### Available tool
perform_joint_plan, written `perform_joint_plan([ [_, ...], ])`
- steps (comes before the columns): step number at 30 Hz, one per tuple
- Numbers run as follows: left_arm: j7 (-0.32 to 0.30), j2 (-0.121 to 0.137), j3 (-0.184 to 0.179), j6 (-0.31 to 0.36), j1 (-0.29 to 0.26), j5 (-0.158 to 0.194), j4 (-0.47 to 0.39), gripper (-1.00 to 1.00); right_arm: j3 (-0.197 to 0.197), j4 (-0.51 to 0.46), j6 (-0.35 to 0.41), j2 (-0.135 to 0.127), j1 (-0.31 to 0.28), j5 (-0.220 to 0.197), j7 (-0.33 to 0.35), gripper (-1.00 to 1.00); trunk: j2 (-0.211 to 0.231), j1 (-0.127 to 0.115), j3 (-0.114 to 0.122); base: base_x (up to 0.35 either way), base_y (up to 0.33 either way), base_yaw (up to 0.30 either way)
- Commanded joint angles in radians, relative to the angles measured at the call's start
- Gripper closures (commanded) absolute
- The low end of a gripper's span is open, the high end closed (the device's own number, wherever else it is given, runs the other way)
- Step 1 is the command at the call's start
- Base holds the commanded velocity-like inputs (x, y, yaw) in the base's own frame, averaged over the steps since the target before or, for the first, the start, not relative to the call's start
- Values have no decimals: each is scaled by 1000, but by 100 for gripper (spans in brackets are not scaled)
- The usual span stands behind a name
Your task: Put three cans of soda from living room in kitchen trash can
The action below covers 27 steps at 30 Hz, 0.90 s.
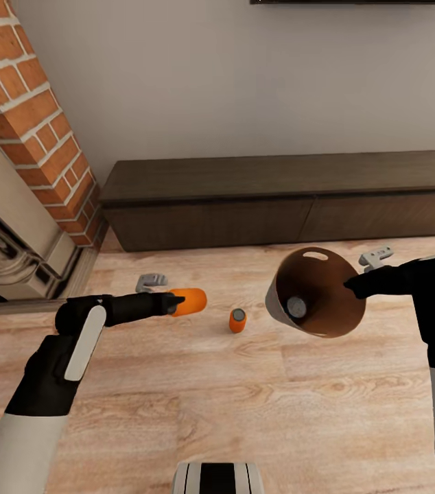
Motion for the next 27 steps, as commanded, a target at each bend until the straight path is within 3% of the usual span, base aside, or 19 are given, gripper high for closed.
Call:
perform_joint_plan([
  [1,-1,27,0,0,-1,52,-1,100,0,0,4,3,0,-2,8,100,7,-4,3,0,0,0],
  [2,-2,49,0,0,-2,95,-2,100,-1,0,4,9,1,-1,13,100,14,-8,6,0,0,0],
  [5,-3,77,-1,0,-3,161,-4,100,0,6,4,41,1,2,22,100,35,-19,16,0,0,0],
  [8,-4,80,-2,0,-3,179,-18,100,5,10,4,70,5,13,24,100,56,-31,25,0,0,0],
  [13,-4,78,-23,0,-18,222,-31,100,8,16,4,93,8,52,25,100,91,-50,41,0,0,0],
  [15,-4,80,-57,0,-29,264,-34,100,7,23,4,102,9,61,25,100,105,-58,47,0,0,0],
  [16,-4,83,-81,0,-46,308,-35,100,8,34,4,106,10,66,25,100,112,-61,50,0,0,0],
  [17,-4,85,-90,0,-55,330,-36,100,8,43,4,108,12,68,25,100,119,-65,53,0,0,0],
  [22,-4,81,-106,0,-73,389,-56,100,11,117,4,111,16,73,25,100,154,-84,69,0,0,0],
  [23,-4,81,-108,0,-87,413,-61,100,12,141,4,112,16,78,25,100,161,-88,72,0,0,0],
  [27,-4,85,-110,0,-113,454,-67,100,15,167,4,124,16,117,25,100,168,-92,75,0,0,0],
])
